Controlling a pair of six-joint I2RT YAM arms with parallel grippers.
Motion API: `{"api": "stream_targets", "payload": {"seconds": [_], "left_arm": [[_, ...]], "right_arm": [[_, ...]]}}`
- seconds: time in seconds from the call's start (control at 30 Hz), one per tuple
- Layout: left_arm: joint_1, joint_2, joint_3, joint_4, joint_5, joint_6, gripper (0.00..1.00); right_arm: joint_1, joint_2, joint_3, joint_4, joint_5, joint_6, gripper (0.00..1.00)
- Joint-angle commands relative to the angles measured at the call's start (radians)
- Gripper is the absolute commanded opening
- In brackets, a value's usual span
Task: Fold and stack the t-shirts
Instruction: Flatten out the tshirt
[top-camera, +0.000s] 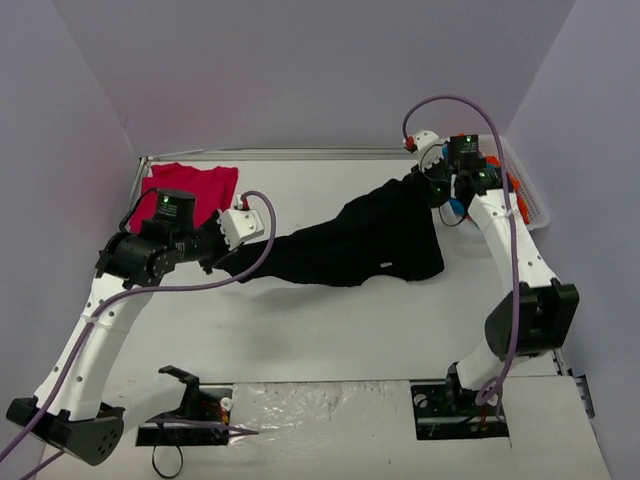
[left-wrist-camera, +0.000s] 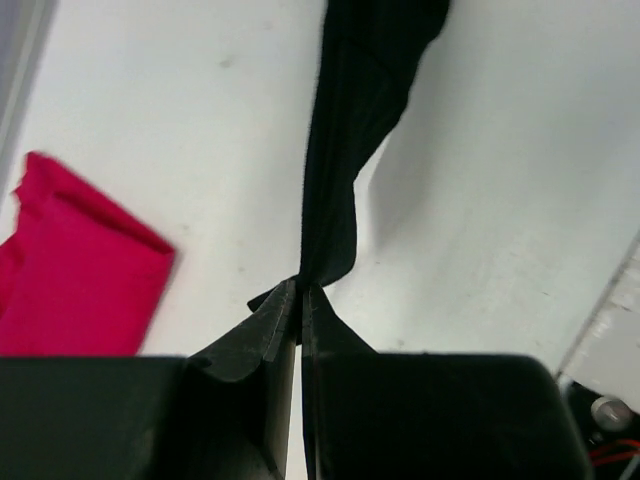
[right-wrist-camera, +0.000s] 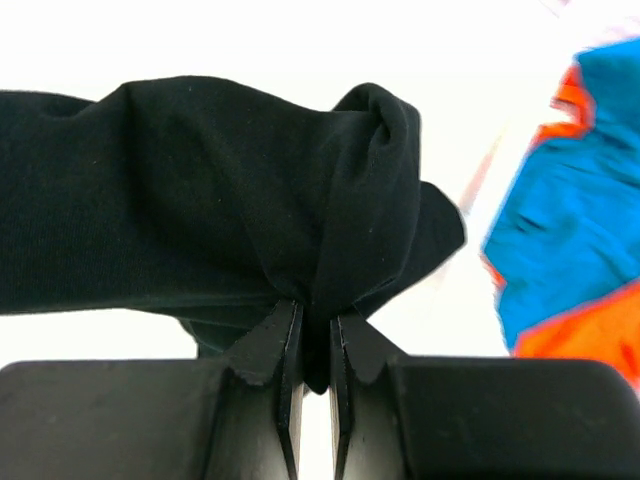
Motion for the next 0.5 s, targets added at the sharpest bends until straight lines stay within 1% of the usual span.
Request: {"api": "stream_targets", "payload": {"seconds": [0.0, 0.03, 0.1, 0.23, 0.27, 0.33, 0.37, 0.4, 0.43, 0.47], "left_arm": [[0.007, -0.003, 0.045, -0.196, 0.234, 0.084, 0.02], [0.007, 0.000, 0.043, -0.230, 0.287, 0.102, 0.02], [-0.007, 0.013, 0.034, -0.252, 0.327, 0.127, 0.02], [-0.015, 0.031, 0.025, -0.281, 0.387, 0.159, 0.02], [-0.016, 0.036, 0.028, -0.290, 0.409, 0.174, 0.02], [-0.021, 0.050, 0.040, -0.318, 0.495, 0.205, 0.03], [-0.021, 0.062, 0.046, -0.325, 0.521, 0.211, 0.03], [-0.021, 0.071, 0.056, -0.331, 0.565, 0.211, 0.02], [-0.021, 0.079, 0.059, -0.334, 0.581, 0.211, 0.02], [-0.021, 0.095, 0.060, -0.334, 0.591, 0.213, 0.02]], "right_arm": [[-0.001, 0.122, 0.102, -0.005, -0.078, -0.020, 0.00], [0.011, 0.147, 0.152, -0.021, -0.105, -0.018, 0.00], [0.034, 0.205, 0.195, -0.030, -0.154, 0.002, 0.00], [0.131, 0.277, 0.286, -0.071, -0.217, 0.003, 0.00], [0.180, 0.306, 0.330, -0.087, -0.226, 0.000, 0.00], [0.234, 0.334, 0.381, -0.146, -0.249, -0.020, 0.00], [0.286, 0.355, 0.425, -0.163, -0.249, -0.027, 0.00], [0.312, 0.365, 0.441, -0.180, -0.251, -0.030, 0.00], [0.335, 0.371, 0.451, -0.185, -0.246, -0.035, 0.00], [0.379, 0.387, 0.470, -0.194, -0.240, -0.040, 0.05]]}}
